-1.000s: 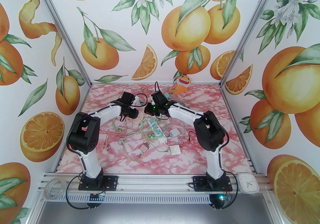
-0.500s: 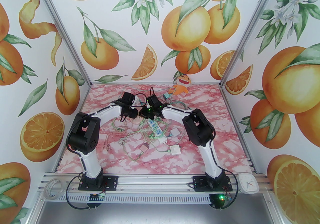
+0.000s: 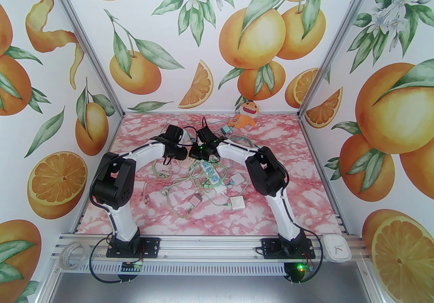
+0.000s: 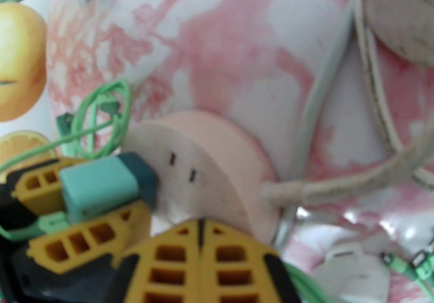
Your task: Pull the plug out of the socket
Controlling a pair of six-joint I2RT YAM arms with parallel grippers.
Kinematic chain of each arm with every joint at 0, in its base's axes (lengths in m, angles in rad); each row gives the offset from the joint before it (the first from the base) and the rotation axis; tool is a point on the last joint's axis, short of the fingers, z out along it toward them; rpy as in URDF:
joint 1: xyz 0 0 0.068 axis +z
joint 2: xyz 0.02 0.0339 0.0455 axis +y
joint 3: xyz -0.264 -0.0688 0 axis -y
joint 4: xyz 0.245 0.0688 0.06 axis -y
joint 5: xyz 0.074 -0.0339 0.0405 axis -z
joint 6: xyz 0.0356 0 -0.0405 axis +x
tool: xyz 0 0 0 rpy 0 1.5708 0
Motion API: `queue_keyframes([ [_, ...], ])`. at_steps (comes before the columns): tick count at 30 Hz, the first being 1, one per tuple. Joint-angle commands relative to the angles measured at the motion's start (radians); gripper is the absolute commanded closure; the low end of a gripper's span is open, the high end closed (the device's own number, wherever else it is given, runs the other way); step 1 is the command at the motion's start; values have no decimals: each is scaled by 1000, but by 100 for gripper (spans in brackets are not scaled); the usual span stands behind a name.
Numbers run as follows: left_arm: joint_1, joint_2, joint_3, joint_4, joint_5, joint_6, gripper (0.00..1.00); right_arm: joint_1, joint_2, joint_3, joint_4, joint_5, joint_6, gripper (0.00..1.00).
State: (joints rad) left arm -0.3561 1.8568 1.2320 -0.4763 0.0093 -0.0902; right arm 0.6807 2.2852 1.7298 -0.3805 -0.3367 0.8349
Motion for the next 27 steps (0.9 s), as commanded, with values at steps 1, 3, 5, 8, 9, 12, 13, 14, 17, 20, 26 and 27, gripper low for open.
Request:
queue_keyframes([
  [1,-26,-42,17,-15,-31,-5,84,9,56,-3,-183,118,-75,100],
  [3,-45,-46,12,-9,-66,9,84,8,73,15,-205,113,-84,100],
  [5,-73,-55,-3,4,-121,24,84,11,80,20,-212,108,-88,100],
  [8,-89,-74,-30,32,-142,27,85,12,83,20,-224,113,-93,100],
  [9,-89,-78,-36,36,-140,22,86,12,86,24,-236,119,-98,100],
  [12,-85,-73,-28,26,-117,7,86,12,92,33,-252,121,-106,100],
  [13,-80,-71,-22,21,-103,-3,87,13,95,33,-254,120,-108,100],
  [14,-70,-71,-17,18,-73,-16,87,14,94,32,-255,120,-109,100],
  [17,-35,-73,-1,12,-2,-56,87,13,94,30,-260,123,-112,100],
  [20,0,-80,10,6,40,-91,87,15,94,31,-265,125,-115,100],
  [26,49,-93,0,18,118,-127,87,14,89,33,-266,128,-117,100],
  [27,48,-92,1,17,116,-122,87,15,90,33,-266,128,-116,100],
])
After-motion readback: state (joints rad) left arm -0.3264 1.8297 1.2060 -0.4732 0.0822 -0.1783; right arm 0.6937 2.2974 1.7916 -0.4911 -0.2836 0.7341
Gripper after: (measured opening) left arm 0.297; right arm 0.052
